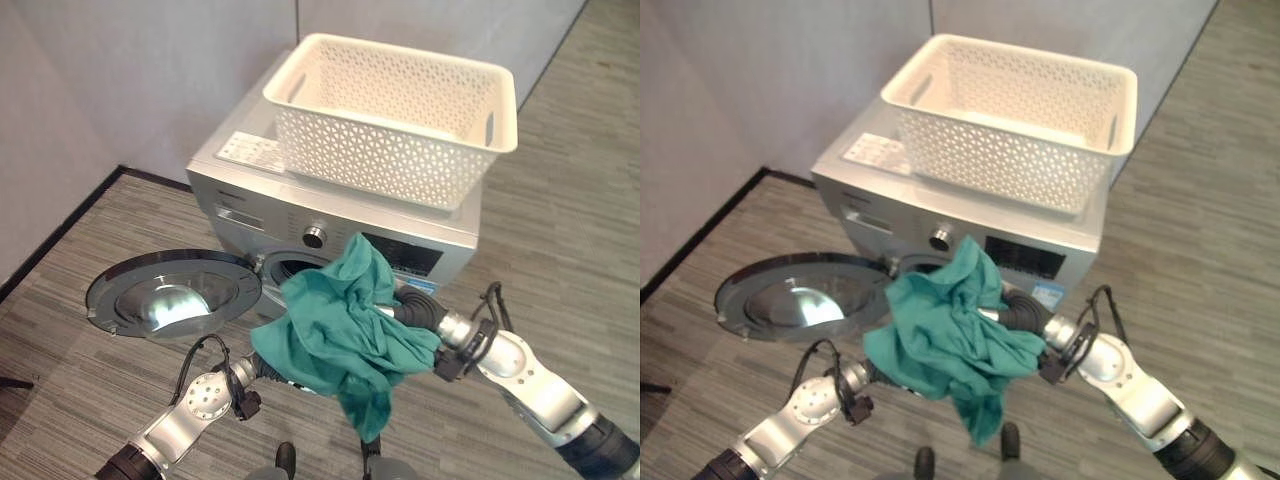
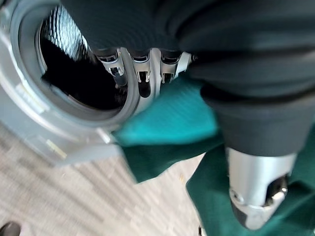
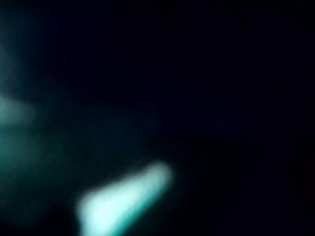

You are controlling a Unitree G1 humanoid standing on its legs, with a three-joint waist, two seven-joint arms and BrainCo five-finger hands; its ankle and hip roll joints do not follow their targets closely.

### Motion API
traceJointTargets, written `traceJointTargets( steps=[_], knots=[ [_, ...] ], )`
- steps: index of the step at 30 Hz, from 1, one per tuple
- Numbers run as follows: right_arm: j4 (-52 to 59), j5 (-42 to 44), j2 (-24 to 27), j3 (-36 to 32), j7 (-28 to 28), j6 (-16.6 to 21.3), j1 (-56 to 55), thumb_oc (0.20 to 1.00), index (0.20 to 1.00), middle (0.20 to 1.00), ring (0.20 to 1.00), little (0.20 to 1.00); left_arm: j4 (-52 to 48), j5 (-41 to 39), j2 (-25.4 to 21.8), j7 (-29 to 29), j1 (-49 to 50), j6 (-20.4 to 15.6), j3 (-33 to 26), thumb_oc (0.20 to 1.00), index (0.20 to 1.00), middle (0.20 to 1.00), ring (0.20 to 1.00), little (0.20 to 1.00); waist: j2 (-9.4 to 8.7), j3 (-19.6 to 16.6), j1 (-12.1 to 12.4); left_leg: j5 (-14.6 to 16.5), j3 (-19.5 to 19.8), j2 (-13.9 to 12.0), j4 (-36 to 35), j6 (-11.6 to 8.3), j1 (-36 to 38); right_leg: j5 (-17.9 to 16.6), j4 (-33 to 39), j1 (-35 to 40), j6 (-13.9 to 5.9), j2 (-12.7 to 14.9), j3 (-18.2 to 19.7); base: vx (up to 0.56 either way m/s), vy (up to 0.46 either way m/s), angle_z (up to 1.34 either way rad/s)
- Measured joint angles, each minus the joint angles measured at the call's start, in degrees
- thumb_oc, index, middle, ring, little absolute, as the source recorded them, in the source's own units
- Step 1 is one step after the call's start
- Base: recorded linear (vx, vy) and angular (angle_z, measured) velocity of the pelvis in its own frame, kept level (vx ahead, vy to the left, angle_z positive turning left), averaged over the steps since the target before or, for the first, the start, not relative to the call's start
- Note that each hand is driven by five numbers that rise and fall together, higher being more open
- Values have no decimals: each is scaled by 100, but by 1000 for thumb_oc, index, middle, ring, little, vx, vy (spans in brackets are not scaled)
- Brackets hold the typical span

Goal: Grab the laundry basket,head to the washer,open it,put in the laundry and shut it.

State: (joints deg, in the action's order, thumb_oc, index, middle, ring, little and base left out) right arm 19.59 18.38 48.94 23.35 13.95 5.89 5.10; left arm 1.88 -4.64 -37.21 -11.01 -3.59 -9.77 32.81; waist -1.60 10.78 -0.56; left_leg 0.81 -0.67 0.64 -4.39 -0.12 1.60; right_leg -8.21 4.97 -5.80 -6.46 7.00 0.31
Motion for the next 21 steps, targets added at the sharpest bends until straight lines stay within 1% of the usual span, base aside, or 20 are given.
traceJointTargets(
  steps=[1, 2, 3, 4, 6, 8, 12, 15, 18, 21],
  knots=[
    [-31, -20, 45, -51, 3, -10, -44, 200, 200, 200, 200, 200, 41, 0, 0, 1, -18, 1, 4, 1000, 1000, 1000, 1000, 1000, 15, 82, -2, -3, -24, -1, -2, -5, -1, -25, 0, -23, 10, -6, 57, -39, -25, -39],
    [-48, -142, 136, -171, 11, -26, -153, 200, 200, 200, 200, 200, 172, 7, 7, 6, -113, -2, 115, 1000, 1000, 1000, 1000, 1000, 37, 204, -96, -4, -146, -5, -5, -6, -25, -50, 0, -95, 12, -25, 134, -23, -19, -29],
    [-56, -206, 165, -215, 5, -39, -188, 200, 200, 200, 200, 200, 225, 10, 9, 5, -142, -2, 163, 1000, 1000, 1000, 1000, 1000, 62, 236, -109, -4, -149, -6, -10, -6, -56, -60, 0, -138, 17, -23, 163, -14, -23, -30],
    [-56, -306, 196, -246, 10, -91, -225, 200, 200, 200, 200, 200, 282, 22, 60, 4, -145, -1, 183, 1000, 1000, 1000, 1000, 1000, 85, 281, -225, -8, -195, -14, -33, -11, -83, -74, 0, -211, 19, -53, 220, -14, -23, -21],
    [-50, -466, 209, -426, 17, -91, -409, 200, 200, 200, 200, 200, 404, 74, 166, 12, -216, -13, 189, 1000, 1000, 1000, 1000, 1000, 130, 362, -241, -13, -276, -37, -66, -18, -78, -83, 0, -245, 25, -82, 266, -9, -34, -17],
    [-49, -602, 215, -515, 19, -108, -532, 200, 200, 200, 200, 200, 446, 88, 181, 54, -271, -11, 205, 1000, 1000, 1000, 1000, 1000, 161, 502, -316, -16, -284, -66, -71, -23, -96, -87, 1, -274, 32, -103, 281, -13, -41, -7],
    [-100, -806, 184, -541, 75, -119, -702, 200, 200, 200, 200, 200, 496, 131, 213, 78, -407, -10, 218, 1000, 1000, 1000, 1000, 1000, 216, 632, -337, -30, -279, -101, -71, -45, -195, -99, 0, -379, 48, -118, 273, -8, -39, -1],
    [-317, -919, 63, -640, 100, -139, -747, 200, 200, 200, 200, 200, 643, 131, 418, 139, -505, -10, 170, 1000, 1000, 1000, 1000, 1000, 265, 663, -338, -40, -261, -101, -71, -60, -265, -99, 1, -421, 49, -114, 238, -7, -34, 6],
    [-429, -1089, 46, -754, 5, -180, -843, 200, 200, 200, 200, 200, 652, 121, 603, 271, -403, -10, 83, 1000, 1000, 1000, 1000, 1000, 267, 669, -331, -43, -210, -98, -71, -64, -285, -98, 1, -425, 50, -113, 209, -1, -6, 6],
    [-431, -1130, 40, -818, -13, -194, -836, 200, 200, 200, 200, 200, 653, 120, 596, 315, -384, -10, 107, 1000, 1000, 1000, 1000, 1000, 265, 670, -330, -43, -204, -93, -71, -64, -288, -97, 1, -425, 48, -113, 208, 4, -25, 1]
  ],
)
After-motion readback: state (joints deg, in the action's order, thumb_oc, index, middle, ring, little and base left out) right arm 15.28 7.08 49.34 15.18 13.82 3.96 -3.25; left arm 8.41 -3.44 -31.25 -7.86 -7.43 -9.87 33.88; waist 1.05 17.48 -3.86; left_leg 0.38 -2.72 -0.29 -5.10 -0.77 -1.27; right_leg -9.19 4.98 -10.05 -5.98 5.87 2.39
